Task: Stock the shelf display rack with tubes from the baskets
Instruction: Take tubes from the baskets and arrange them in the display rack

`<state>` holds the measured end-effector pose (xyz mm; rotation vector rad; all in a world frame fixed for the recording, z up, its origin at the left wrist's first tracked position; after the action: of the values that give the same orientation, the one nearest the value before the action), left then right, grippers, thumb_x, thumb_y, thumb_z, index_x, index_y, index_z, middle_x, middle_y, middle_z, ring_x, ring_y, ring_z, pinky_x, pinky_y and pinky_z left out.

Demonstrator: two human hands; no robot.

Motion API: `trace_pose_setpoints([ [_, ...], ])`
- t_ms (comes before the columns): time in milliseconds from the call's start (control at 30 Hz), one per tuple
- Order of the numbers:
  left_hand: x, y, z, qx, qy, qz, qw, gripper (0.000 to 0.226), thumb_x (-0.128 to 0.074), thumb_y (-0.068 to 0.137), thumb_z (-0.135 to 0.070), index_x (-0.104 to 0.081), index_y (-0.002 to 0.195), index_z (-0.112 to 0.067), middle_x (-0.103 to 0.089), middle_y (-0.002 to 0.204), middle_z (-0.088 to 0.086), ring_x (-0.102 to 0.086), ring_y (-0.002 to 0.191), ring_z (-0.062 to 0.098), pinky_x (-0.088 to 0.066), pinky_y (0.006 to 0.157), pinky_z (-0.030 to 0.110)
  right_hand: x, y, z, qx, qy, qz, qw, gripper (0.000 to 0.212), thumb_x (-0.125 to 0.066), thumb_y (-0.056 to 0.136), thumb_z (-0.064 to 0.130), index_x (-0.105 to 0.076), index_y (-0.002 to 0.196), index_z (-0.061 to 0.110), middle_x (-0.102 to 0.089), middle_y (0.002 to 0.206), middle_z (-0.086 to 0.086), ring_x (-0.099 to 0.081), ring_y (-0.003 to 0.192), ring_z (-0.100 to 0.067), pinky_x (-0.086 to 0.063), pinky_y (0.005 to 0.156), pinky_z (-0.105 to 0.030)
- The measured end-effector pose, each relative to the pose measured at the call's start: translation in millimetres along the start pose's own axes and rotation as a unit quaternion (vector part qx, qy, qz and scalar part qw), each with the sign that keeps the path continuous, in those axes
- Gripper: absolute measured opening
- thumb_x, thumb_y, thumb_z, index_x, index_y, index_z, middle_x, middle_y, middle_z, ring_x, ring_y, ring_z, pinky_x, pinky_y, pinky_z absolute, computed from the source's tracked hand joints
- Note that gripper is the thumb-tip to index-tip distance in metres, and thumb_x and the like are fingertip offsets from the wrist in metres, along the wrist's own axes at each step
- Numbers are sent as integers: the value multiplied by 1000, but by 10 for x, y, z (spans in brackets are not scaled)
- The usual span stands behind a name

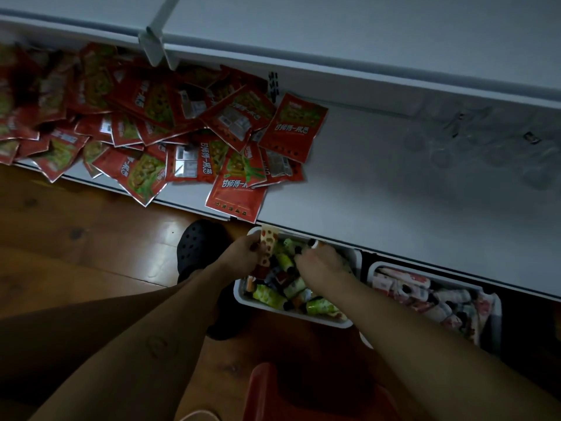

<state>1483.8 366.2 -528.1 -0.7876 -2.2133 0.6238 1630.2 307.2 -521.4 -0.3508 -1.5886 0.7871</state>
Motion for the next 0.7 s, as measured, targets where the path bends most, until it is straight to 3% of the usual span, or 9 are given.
trace_pose_setpoints([
  [100,19,-14,26,5,24,11,1000,14,-45,100,-18,-54,109,-12,-62,92,6,-63,88,23,-57,75,36,-10,51,-12,-4,-6,21,1000,31,-50,93,3,-58,122,11,-42,137,-17,-60,95,-29,-47,69,-35],
  [233,0,-50,-5,4,49,24,999,20,-44,100,-18,-53,115,-9,-59,93,4,-60,85,20,-50,67,26,70,-7,-39,-3,-3,3,1000,29,-49,91,-1,-62,114,9,-47,128,-16,-60,93,-30,-48,71,-35],
  [367,59,-62,-109,-11,46,10,999,10,-45,100,-16,-53,93,-16,-59,81,-2,-58,75,15,-46,62,24,115,-113,-45,-2,-3,-19,1000,25,-52,88,-3,-66,103,11,-57,108,-9,-60,89,-28,-49,72,-33],
  [500,136,-110,-344,-24,30,24,999,14,-44,100,-16,-53,89,-16,-59,79,-2,-57,70,11,-44,59,21,175,-283,-114,-5,69,-76,995,30,-56,89,3,-64,116,12,-51,122,-8,-57,100,-30,-48,74,-33],
  [600,172,-203,-545,-39,45,43,997,20,-43,101,-17,-50,82,-16,-57,75,1,-57,65,11,-46,58,21,121,-415,-248,-41,268,-124,955,35,-55,90,13,-62,124,20,-42,142,-7,-49,121,-30,-47,93,-39],
  [700,209,-327,-776,-58,63,61,994,18,-43,101,-17,-50,85,-13,-57,78,5,-58,68,16,-49,62,27,210,-631,-349,-62,420,-197,884,28,-59,89,6,-73,105,25,-46,143,-7,-44,129,-28,-41,104,-36],
])
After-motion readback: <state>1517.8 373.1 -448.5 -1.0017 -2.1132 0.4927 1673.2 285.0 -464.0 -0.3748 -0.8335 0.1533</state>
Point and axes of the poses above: each hand's wrist, its own y-axis towards the middle knuckle, its own x-axis out of the back of the hand, z = x × y, the point moved 4 cm from there along y, towards the middle knuckle
